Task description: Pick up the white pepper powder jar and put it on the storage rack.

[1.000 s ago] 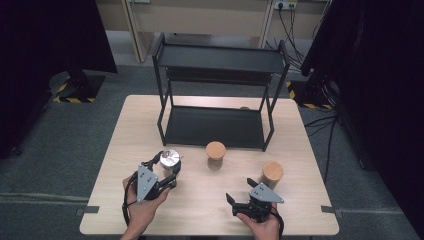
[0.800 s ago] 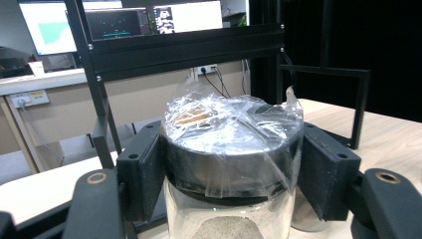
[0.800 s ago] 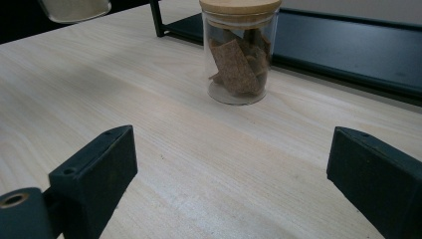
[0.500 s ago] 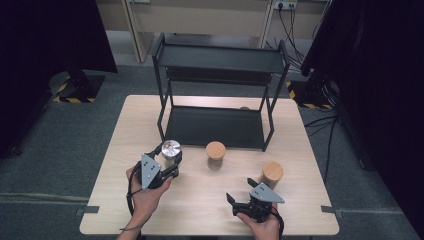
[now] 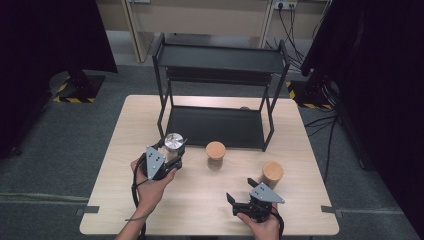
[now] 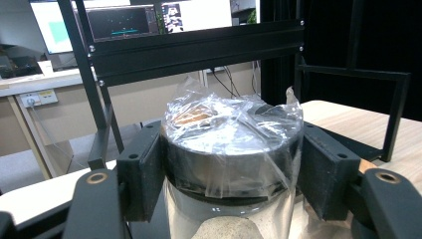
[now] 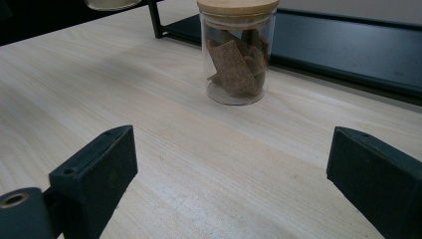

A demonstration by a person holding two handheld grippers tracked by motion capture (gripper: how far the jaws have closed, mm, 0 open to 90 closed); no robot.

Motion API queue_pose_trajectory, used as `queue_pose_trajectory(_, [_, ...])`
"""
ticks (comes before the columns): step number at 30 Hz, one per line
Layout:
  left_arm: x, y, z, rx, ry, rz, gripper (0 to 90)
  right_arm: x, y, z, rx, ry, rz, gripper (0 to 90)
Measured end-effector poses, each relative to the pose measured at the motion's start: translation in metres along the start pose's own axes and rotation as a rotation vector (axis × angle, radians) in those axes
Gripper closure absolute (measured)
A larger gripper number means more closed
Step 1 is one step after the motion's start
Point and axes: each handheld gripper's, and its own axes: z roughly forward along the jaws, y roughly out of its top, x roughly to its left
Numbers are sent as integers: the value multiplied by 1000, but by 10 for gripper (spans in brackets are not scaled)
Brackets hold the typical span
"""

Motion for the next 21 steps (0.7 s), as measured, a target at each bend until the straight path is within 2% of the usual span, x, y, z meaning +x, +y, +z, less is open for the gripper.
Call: queue_pose_trajectory(21, [3, 1, 30, 17, 34, -5, 345, 0, 0, 0, 3, -1, -2, 62])
